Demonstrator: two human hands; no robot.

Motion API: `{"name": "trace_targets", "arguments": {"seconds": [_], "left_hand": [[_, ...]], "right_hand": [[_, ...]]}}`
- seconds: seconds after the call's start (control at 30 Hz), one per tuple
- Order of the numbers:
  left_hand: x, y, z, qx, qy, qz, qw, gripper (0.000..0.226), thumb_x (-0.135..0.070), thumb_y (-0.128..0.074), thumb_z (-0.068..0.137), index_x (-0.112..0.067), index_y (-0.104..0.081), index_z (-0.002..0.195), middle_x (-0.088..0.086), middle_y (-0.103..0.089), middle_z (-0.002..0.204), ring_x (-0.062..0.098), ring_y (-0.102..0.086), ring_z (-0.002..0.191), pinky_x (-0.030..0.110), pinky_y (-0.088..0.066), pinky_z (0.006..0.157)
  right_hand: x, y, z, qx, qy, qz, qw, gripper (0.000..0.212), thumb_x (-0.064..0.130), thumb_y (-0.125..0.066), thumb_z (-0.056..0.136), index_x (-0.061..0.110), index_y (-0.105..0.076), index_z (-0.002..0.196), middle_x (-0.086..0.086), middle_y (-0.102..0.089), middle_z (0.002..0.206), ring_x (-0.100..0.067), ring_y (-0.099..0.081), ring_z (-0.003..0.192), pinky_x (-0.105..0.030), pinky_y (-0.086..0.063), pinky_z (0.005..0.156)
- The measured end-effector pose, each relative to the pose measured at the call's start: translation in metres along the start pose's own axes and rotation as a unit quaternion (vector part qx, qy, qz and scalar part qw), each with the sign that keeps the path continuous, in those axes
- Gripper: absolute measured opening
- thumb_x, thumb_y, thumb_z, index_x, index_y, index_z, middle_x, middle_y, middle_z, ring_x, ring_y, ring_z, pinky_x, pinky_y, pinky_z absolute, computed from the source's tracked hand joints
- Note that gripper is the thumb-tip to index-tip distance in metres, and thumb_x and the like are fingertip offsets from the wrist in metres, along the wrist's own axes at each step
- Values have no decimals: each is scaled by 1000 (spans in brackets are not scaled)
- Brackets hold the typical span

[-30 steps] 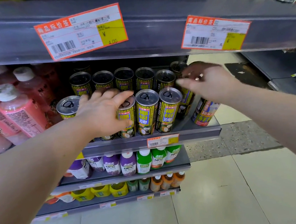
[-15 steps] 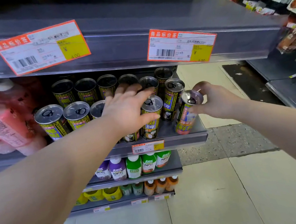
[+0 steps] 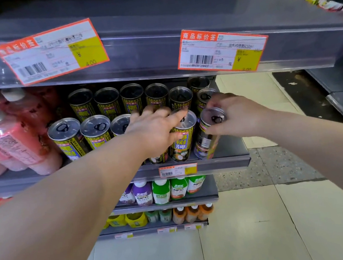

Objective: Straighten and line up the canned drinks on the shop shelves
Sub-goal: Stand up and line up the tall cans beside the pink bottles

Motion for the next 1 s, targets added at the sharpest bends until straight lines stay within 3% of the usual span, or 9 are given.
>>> {"name": "trace_targets", "arguments": {"seconds": [0.1, 0.23, 0.37, 0.43, 0.57, 0.7, 0.77, 0.9, 1.0], "left_hand": [[0, 0, 0, -5, 0, -1, 1000, 60, -51, -34, 95, -44, -2, 145, -7, -25, 150, 28, -18, 136, 47, -22, 105], [0, 0, -1, -6, -1, -5, 1000, 60, -51, -34, 95, -44, -2, 145, -7, -25, 150, 28, -17, 136, 47, -21, 106], [0, 0, -2, -10, -4, -7, 1000, 59, -50, -34, 95, -44, -3, 145, -7, -25, 150, 28, -18, 136, 47, -21, 106], [0, 0, -2, -11, -4, -9, 1000, 59, -49, -34, 96, -44, -3, 145, -7, -25, 151, 28, -17, 137, 47, -21, 106], [0, 1, -3, -8, -6, -3, 1000, 59, -49, -33, 96, -43, -1, 145, -5, -25, 151, 28, -17, 137, 47, -21, 106], [-1, 0, -3, -8, -6, -4, 1000, 59, -49, -33, 96, -43, -2, 145, -5, -25, 151, 29, -17, 137, 47, -21, 106], [-1, 0, -3, -8, -6, -3, 1000, 59, -49, -33, 96, -43, -2, 145, -5, -25, 151, 29, -17, 137, 47, -21, 106], [0, 0, -3, -12, -7, 3, 1000, 60, -49, -34, 96, -43, -1, 145, -4, -25, 151, 29, -19, 136, 48, -22, 105], [-1, -1, -3, -13, -7, 4, 1000, 60, -50, -34, 95, -43, -2, 145, -4, -25, 151, 30, -18, 137, 48, -22, 105]], "right_hand": [[0, 2, -5, 37, 10, 35, 999, 57, 30, -74, 71, 23, -50, 122, -3, -56, 122, -21, -54, 108, -27, -44, 89], [6, -2, -12, -31, -77, -64, 994, 79, 68, -65, 65, 18, -46, 122, -8, -53, 121, -28, -54, 112, -34, -44, 86], [8, -3, -9, -20, -29, 0, 999, 50, 35, -72, 76, 16, -50, 117, -8, -55, 121, -26, -54, 108, -29, -42, 85], [7, -2, -10, 14, -22, 36, 999, 54, 26, -76, 72, 17, -49, 118, -8, -54, 123, -25, -54, 106, -29, -43, 87], [9, 2, -13, -13, -78, -64, 995, 76, 63, -70, 64, 16, -47, 120, -7, -54, 121, -28, -54, 112, -32, -44, 85], [10, 3, -11, -8, -29, -61, 998, 45, 39, -69, 78, 14, -53, 112, -9, -60, 116, -28, -56, 104, -31, -45, 81], [8, 7, -11, 1, -28, -39, 999, 45, 32, -71, 77, 13, -53, 114, -9, -58, 119, -28, -55, 105, -33, -47, 87], [14, 6, -12, -23, -64, -76, 995, 71, 64, -64, 70, 12, -49, 117, -7, -57, 120, -27, -55, 111, -32, -45, 84], [20, 1, -9, -36, -56, -83, 994, 64, 55, -65, 77, 9, -46, 116, -11, -57, 120, -28, -54, 111, -31, -41, 78]]}}
Point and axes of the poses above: each hand's wrist, its own z-axis towards the middle knuckle, its own y-axis out of the back of the hand, x = y × z, the point moved 2 cm from there along z, towards the middle knuckle
